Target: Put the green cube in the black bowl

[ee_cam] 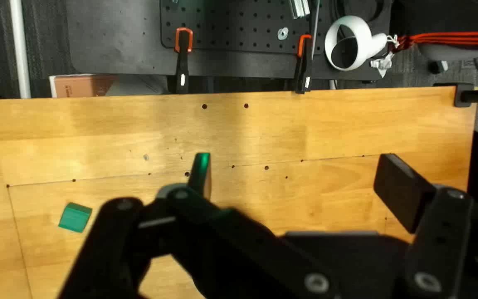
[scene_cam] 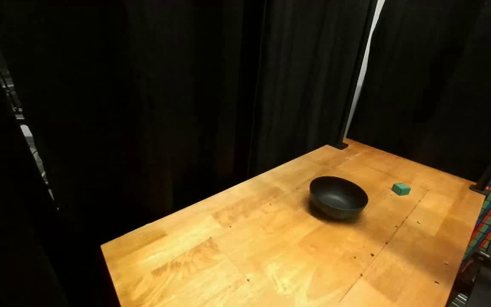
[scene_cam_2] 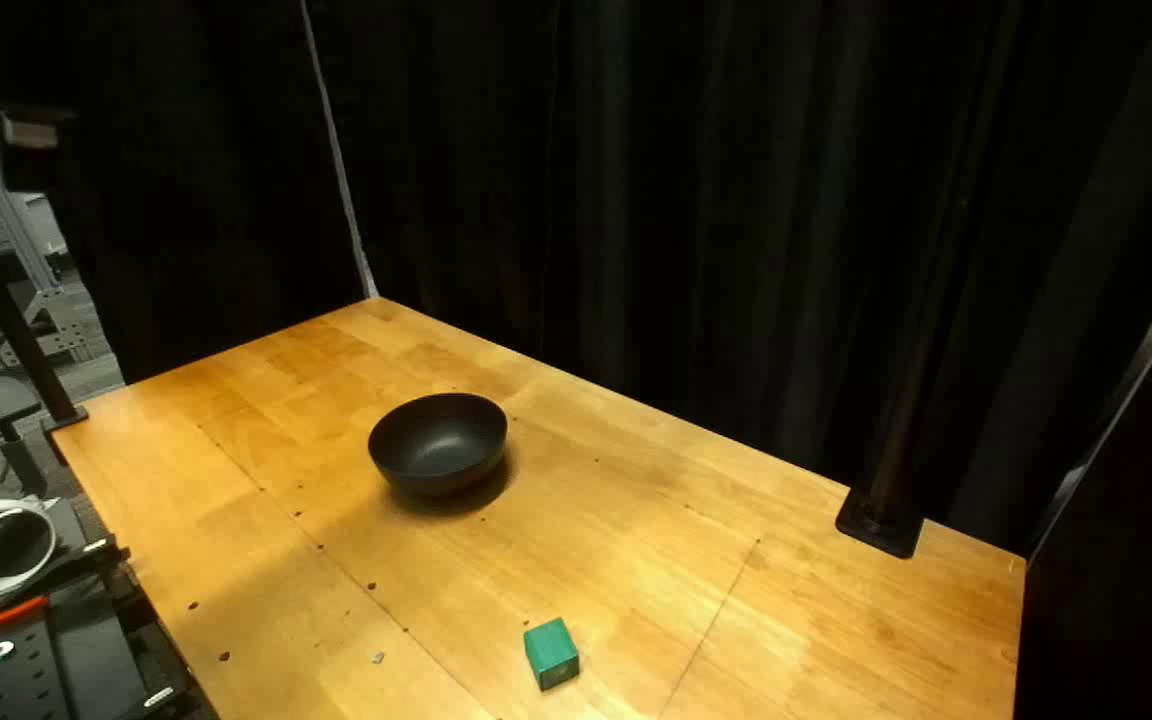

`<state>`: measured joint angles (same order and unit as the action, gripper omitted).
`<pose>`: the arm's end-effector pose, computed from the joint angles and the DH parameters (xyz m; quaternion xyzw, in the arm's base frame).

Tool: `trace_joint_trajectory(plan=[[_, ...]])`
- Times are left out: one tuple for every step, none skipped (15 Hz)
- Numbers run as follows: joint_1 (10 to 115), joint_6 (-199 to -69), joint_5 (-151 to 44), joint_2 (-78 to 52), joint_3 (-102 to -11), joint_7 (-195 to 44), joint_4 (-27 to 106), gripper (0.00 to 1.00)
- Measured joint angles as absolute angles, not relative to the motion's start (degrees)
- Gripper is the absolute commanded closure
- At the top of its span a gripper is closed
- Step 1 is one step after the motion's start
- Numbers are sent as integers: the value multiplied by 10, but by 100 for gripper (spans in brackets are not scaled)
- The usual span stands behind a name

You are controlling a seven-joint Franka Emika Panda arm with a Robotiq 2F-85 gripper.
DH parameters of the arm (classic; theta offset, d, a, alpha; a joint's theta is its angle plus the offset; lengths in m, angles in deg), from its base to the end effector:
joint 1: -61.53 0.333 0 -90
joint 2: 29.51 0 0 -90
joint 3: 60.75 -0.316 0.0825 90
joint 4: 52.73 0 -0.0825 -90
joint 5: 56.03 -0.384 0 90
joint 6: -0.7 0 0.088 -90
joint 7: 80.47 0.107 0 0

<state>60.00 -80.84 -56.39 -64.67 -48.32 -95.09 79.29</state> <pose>0.3233 -0.0933 0.5432 -0.9877 -0.0334 0.1201 0.0945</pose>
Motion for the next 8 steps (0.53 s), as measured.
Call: trace_joint_trajectory(plan=[[600, -808, -564, -647, -483, -951, 791, 0], [600, -808, -564, -648, -483, -951, 789, 0], [600, -808, -564, -650, -483, -951, 789, 0], [600, -808, -564, -650, -483, -951, 788, 0], [600, -808, -564, -650, -483, -951, 788, 0], [600, -808, -564, -650, -483, -951, 788, 0], [600, -808, -564, -649, -483, -951, 789, 0], [599, -810, -564, -648, -484, -949, 791, 0]])
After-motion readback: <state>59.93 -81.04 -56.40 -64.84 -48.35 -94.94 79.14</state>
